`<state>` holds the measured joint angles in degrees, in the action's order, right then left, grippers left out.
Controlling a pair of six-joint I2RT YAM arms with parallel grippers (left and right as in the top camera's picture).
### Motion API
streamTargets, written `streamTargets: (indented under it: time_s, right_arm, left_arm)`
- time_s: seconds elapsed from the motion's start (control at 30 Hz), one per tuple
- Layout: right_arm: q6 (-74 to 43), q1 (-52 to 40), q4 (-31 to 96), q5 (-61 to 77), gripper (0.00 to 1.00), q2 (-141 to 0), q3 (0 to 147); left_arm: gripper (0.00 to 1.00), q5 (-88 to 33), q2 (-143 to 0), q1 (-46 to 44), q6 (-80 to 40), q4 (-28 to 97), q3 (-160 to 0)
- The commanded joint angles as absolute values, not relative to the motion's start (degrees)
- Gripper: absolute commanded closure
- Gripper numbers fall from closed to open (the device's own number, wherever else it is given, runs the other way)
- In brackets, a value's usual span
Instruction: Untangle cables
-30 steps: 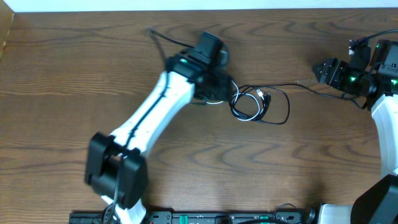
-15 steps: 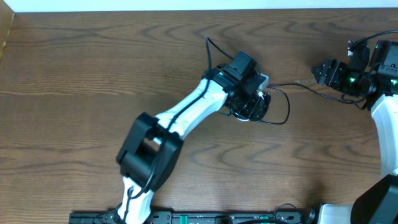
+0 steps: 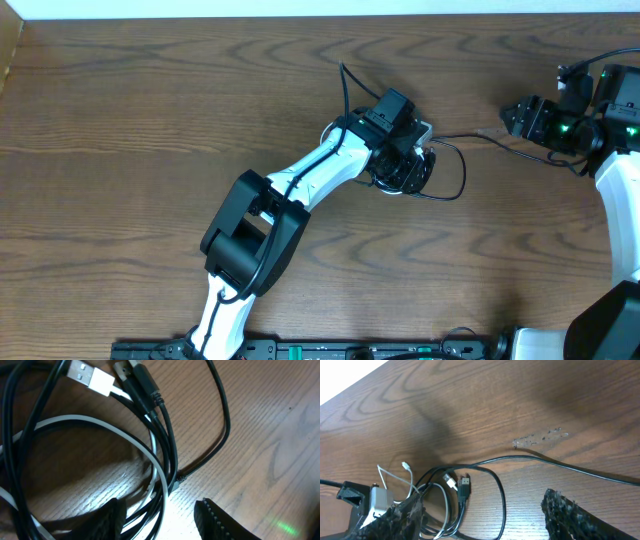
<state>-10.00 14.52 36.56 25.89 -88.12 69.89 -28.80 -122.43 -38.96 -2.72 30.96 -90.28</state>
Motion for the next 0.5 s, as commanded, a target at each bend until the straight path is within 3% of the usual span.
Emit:
streamTargets:
  time_s: [0.0, 0.47]
  right_arm:
    - [-9.1, 14.1, 36.6, 25.4, 0.27, -88.3, 69.6]
    - [-8.5, 14.2, 36.7, 25.4, 0.27, -88.3, 69.6]
  left_arm:
    - [0.53, -27.8, -122.9, -39.0, -2.2, 30.9, -89.8]
    - [0.70, -27.6, -126.1, -40.2, -3.7, 30.1, -89.8]
